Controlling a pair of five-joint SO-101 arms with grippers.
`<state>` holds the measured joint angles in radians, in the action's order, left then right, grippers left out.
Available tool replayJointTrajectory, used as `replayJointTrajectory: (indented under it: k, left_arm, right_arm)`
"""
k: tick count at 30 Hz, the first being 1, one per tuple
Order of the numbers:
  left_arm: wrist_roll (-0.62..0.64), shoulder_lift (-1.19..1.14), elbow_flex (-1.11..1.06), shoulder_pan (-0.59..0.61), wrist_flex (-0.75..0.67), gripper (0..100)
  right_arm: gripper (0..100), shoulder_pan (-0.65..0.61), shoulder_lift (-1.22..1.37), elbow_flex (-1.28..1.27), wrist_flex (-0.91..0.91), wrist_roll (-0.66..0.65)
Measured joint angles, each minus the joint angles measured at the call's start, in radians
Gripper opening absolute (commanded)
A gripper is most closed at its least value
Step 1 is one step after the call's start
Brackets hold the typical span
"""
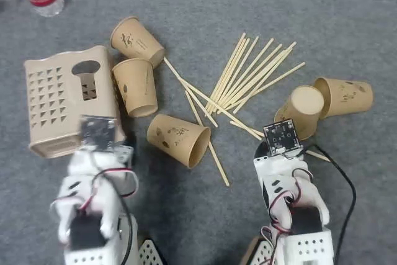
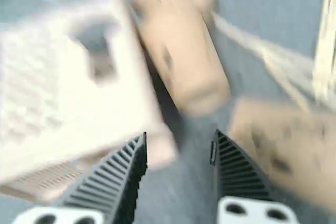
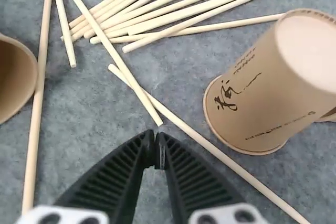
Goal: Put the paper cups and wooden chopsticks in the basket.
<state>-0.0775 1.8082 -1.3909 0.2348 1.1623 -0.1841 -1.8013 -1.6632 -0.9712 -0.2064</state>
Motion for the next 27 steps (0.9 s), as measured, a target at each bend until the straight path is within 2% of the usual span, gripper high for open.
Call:
replayJointTrajectory:
  k: [6,8,12,18,20,24,27]
  left_arm:
    - [0.008,0.0,0.262,0.064,0.0,20]
    - [0.029,0.0,0.308,0.066,0.009,23]
    - [0.075,0.0,0.338,0.068,0.083,32]
    - [0.106,0.0,0.345,0.074,0.123,32]
    - [0.11,0.0,0.345,0.074,0.123,26]
    - [0.054,0.0,0.345,0.074,0.123,1]
    - [0.021,0.0,0.345,0.074,0.123,3]
  right_arm:
    - [0.9,0.0,0.0,0.0,0.0,0.0]
    - [0.9,0.0,0.0,0.0,0.0,0.0]
    - [0.9,0.0,0.0,0.0,0.0,0.0]
    - [0.9,0.0,0.0,0.0,0.0,0.0]
    - [0.9,0.0,0.0,0.0,0.0,0.0]
    - [0.9,0.0,0.0,0.0,-0.002,0.0]
    - [0.9,0.0,0.0,0.0,-0.005,0.0]
